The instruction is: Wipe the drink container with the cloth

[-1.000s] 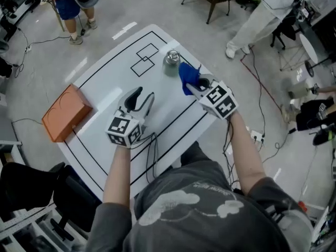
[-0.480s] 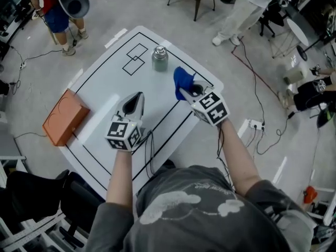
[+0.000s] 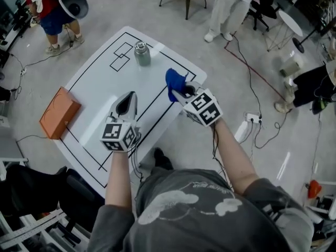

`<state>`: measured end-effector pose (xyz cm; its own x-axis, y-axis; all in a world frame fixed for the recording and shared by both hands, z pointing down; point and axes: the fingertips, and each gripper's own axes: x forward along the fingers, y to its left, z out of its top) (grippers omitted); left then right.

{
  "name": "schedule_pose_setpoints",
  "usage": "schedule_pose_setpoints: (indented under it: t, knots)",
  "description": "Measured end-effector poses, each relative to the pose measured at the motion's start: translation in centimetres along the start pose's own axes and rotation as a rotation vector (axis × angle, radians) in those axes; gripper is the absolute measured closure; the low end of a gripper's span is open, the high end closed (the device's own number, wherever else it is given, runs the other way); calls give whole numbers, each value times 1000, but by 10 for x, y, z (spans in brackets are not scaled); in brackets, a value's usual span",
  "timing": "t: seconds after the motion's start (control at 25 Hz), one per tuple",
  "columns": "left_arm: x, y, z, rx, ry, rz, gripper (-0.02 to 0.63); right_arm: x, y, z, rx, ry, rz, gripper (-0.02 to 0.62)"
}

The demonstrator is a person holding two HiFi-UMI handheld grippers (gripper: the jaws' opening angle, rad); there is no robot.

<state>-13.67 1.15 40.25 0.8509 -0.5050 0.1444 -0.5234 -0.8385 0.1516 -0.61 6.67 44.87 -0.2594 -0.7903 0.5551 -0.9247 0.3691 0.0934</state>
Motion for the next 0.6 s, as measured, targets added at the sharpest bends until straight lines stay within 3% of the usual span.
schedule_pose_setpoints:
  t: [0.6]
  knots:
    - [-95, -115, -22, 50, 10, 153, 604, -120, 45, -65, 2, -48, 62, 552]
